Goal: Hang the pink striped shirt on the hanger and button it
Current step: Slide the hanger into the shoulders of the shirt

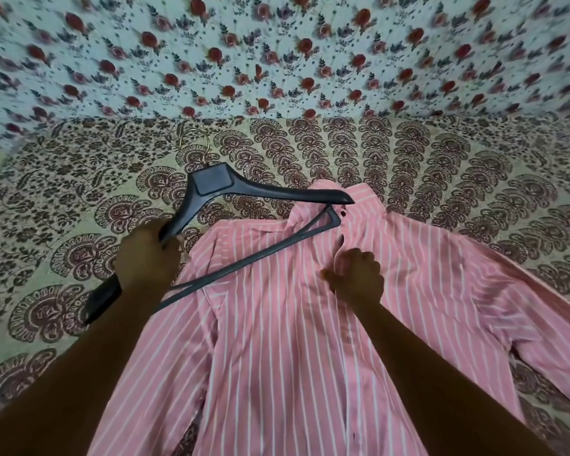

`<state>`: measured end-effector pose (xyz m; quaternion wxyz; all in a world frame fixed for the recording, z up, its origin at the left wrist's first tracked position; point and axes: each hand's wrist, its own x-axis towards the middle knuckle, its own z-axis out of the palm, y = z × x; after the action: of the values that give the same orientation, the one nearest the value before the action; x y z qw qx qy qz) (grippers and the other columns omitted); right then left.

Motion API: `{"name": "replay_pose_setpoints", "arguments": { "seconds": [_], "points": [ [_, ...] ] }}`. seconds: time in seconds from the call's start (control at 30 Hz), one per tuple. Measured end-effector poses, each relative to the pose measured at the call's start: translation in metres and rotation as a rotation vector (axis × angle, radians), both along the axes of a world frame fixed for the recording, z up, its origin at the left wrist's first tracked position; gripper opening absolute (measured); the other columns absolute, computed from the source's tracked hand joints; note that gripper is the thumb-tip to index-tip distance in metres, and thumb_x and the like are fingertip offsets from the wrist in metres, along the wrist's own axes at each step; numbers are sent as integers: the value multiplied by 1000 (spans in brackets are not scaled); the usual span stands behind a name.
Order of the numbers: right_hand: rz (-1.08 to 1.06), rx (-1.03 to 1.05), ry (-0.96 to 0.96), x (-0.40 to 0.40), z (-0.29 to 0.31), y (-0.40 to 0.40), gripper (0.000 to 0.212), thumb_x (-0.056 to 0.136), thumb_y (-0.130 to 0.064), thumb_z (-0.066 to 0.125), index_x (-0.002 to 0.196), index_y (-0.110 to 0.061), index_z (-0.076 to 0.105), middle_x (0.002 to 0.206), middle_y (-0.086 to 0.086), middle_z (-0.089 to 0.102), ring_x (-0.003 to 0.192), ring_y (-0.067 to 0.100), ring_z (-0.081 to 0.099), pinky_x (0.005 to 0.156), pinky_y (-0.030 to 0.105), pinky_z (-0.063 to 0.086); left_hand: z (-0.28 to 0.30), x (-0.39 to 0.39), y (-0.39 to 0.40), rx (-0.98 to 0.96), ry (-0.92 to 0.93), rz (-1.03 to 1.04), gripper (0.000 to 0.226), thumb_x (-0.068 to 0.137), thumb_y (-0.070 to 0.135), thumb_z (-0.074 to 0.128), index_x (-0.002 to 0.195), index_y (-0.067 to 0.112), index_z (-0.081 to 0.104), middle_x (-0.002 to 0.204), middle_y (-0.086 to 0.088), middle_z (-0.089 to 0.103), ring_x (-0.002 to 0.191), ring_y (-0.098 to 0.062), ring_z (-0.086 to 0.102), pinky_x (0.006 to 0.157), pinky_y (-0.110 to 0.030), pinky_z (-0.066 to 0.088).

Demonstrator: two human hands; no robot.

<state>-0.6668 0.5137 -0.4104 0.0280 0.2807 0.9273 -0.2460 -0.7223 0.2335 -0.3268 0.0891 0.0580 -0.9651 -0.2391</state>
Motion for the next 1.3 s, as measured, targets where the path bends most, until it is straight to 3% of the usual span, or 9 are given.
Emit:
{"name": "replay_pose_setpoints", "arguments": {
  "seconds": [0.1, 0.23, 0.4, 0.6, 0.7, 0.8, 0.9, 1.0, 1.3],
  "points": [
    [-12, 87, -13, -10, -1, -1, 56, 72, -40, 70, 110, -6, 47, 110, 14, 52, 103, 34, 53, 82, 41, 48, -5, -3, -6, -15, 3, -2, 21, 85, 15, 60, 104, 9, 65, 90, -24, 66, 86, -45, 60, 73, -45, 47],
    [-113, -8, 71, -23, 3, 10, 31, 88, -29, 52, 106, -4, 48, 105, 19, 61, 98, 38, 59, 77, 38, 45, -6, -1, -11, 3, 12, -6, 22, 85, 17, 62, 106, 12, 65, 89, -20, 68, 86, -42, 61, 74, -44, 48],
    [-266, -105, 251, -31, 7, 32, 27, 89, -18, 48, 105, 2, 57, 102, 28, 63, 98, 43, 58, 77, 41, 45, -8, -1, -12, -32, -2, -29, 21, 85, 19, 61, 104, 11, 65, 87, -20, 67, 83, -41, 62, 72, -43, 48],
    [-685, -418, 546, -36, 13, 57, 34, 89, -32, 53, 81, 0, 61, 72, 13, 50, 74, 24, 44, 73, 32, 39, -11, 0, 8, -63, -37, -58, 22, 84, 16, 61, 105, 10, 65, 90, -23, 66, 86, -45, 61, 73, -45, 48],
    [-522, -414, 550, -34, 10, 65, 27, 89, -29, 55, 75, -6, 61, 68, 8, 49, 74, 19, 44, 62, 25, 28, -14, 0, 19, -68, -45, -102, 20, 84, 15, 61, 103, 10, 65, 87, -23, 65, 84, -44, 61, 72, -45, 50],
    [-269, -420, 557, -33, 11, 61, 22, 89, -19, 56, 96, -1, 68, 78, 5, 59, 78, 15, 52, 61, 20, 32, -15, -2, 37, -54, -70, -140, 21, 85, 14, 60, 105, 10, 65, 87, -23, 65, 85, -43, 62, 70, -42, 47],
    [-172, -428, 582, -33, 17, 55, 19, 89, -17, 57, 91, -3, 70, 72, 5, 60, 72, 14, 54, 54, 12, 36, -18, -6, 61, -49, -67, -164, 23, 84, 16, 60, 106, 12, 65, 89, -23, 66, 86, -43, 62, 72, -43, 48],
    [-105, -475, 616, -32, 18, 54, 24, 86, -23, 55, 81, -5, 69, 68, 13, 65, 68, 14, 56, 61, 26, 40, -24, -11, 92, -27, -93, -195, 25, 84, 18, 60, 108, 14, 64, 92, -22, 68, 91, -42, 62, 77, -44, 49],
    [57, -532, 552, -37, 13, 67, 27, 84, -24, 51, 91, -9, 72, 84, 15, 72, 78, 18, 63, 73, 38, 50, -43, -28, 207, 5, -196, -344, 24, 85, 22, 59, 108, 19, 66, 97, -16, 68, 96, -38, 61, 74, -39, 48]
  ]
}}
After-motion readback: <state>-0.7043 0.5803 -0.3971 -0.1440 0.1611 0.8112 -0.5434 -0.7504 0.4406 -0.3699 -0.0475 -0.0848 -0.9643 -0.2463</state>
